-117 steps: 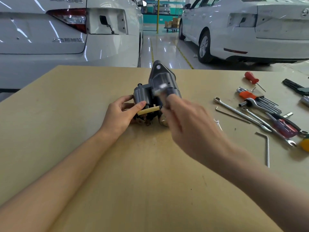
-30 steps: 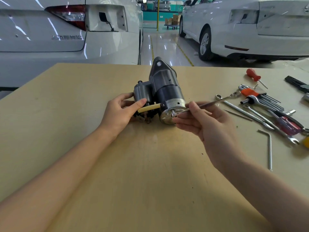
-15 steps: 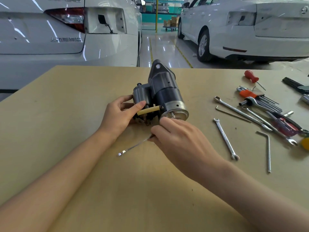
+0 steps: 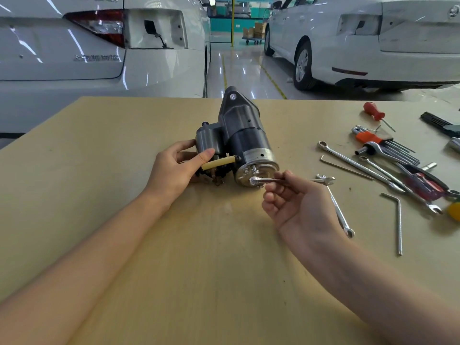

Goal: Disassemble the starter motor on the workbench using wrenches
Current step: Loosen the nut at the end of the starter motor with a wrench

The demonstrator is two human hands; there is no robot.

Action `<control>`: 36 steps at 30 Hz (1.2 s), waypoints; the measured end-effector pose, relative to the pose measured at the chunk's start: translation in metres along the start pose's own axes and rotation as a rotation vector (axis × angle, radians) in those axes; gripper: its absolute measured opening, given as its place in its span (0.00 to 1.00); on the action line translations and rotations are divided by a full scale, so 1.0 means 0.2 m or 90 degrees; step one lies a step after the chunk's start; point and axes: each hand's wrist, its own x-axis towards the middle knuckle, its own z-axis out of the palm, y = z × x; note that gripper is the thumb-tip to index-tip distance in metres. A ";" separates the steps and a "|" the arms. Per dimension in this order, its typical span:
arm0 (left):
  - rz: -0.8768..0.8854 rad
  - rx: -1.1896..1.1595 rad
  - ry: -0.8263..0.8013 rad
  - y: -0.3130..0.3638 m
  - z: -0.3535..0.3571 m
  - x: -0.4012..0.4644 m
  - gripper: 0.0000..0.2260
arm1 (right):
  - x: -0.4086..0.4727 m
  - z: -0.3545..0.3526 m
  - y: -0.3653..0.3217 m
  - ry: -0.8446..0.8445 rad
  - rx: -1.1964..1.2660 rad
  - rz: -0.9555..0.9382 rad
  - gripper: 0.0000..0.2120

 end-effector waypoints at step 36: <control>0.002 0.020 0.011 0.01 0.01 -0.01 0.27 | -0.13 0.01 0.06 -0.286 -0.698 -0.515 0.10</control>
